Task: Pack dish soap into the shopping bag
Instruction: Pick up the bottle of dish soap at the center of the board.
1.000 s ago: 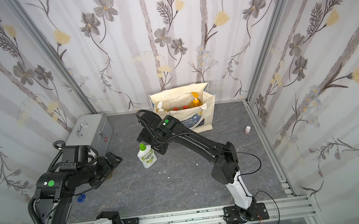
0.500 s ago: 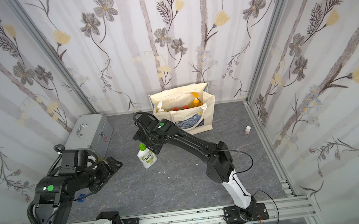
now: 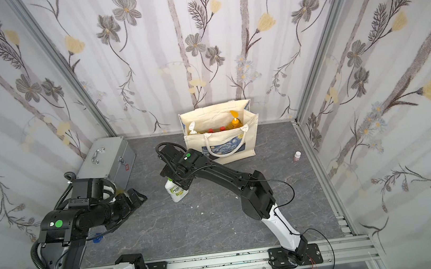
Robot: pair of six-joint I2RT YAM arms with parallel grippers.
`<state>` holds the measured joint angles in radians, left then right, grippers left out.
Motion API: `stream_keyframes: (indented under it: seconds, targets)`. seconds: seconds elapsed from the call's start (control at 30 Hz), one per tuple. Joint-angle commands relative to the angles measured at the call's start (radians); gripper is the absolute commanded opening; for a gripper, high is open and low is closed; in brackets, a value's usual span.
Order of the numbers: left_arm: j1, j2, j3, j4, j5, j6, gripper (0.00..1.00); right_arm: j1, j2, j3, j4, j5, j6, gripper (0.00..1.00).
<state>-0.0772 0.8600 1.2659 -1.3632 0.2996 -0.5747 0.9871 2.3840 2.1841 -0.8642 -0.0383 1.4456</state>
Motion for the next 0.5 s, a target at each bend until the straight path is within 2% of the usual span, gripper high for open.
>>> stream_keyframes:
  seconds: [0.0, 0.1, 0.33, 0.47]
  targets:
    - [0.005, 0.003, 0.008, -0.012, 0.012, 0.025, 1.0, 0.004, 0.017, 0.011, 0.002, 0.028, -0.013, 0.83]
    - [0.005, 0.005, 0.008, -0.005, 0.018, 0.024, 1.0, 0.007, 0.03, 0.019, -0.018, 0.04, -0.052, 0.78]
    - [0.005, 0.001, 0.001, -0.001, 0.024, 0.023, 1.0, 0.008, 0.044, 0.022, -0.061, 0.074, -0.107, 0.77]
    - [0.006, -0.004, -0.007, -0.002, 0.024, 0.025, 1.0, 0.007, 0.048, 0.026, -0.07, 0.086, -0.138, 0.67]
